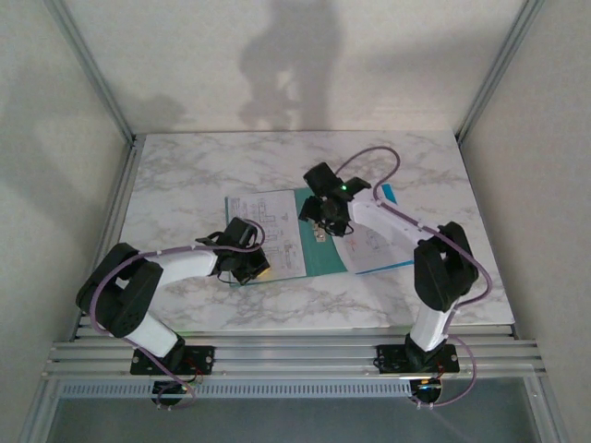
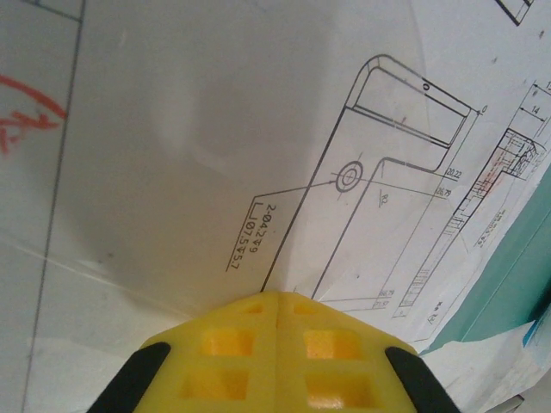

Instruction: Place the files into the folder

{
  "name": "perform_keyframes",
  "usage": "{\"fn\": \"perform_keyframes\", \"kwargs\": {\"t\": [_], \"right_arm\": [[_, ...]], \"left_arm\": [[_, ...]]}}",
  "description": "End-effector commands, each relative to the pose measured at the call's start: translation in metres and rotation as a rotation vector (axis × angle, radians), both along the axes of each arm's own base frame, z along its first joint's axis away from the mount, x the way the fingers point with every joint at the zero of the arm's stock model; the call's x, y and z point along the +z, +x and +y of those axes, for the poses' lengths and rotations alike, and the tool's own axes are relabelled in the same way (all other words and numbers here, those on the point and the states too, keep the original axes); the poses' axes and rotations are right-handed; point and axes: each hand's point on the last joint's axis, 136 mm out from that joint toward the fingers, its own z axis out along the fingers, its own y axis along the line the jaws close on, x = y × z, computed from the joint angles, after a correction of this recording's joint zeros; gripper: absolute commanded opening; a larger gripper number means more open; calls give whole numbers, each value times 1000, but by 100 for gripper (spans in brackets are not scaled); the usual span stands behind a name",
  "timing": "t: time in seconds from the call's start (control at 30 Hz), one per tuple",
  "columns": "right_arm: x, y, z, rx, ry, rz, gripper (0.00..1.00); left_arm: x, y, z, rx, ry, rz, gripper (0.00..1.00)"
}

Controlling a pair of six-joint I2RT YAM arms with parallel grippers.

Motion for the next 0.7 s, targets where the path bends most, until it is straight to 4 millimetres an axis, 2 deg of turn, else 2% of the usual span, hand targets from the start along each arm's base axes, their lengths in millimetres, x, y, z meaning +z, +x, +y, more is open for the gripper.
{"fn": "perform_keyframes", "kwargs": {"t": [0.0,0.2,0.37,0.57,0.67], "right_arm": [[-1,10,24,-63,238,9,84],[-18,16,48,-128,367,90,85],[-28,34,63,-173,408,126,82],[-14,67,70,-202,424,84,80],[-14,83,69,-212,413,74,78]], "left_arm": [[-35,-29,41,33,187,134,0],[-36,-26,39,22,188,132,0],[-35,-25,39,21,191,129,0],[-33,-23,39,15,201,124,0],[-32,-22,40,13,202,120,0]]}}
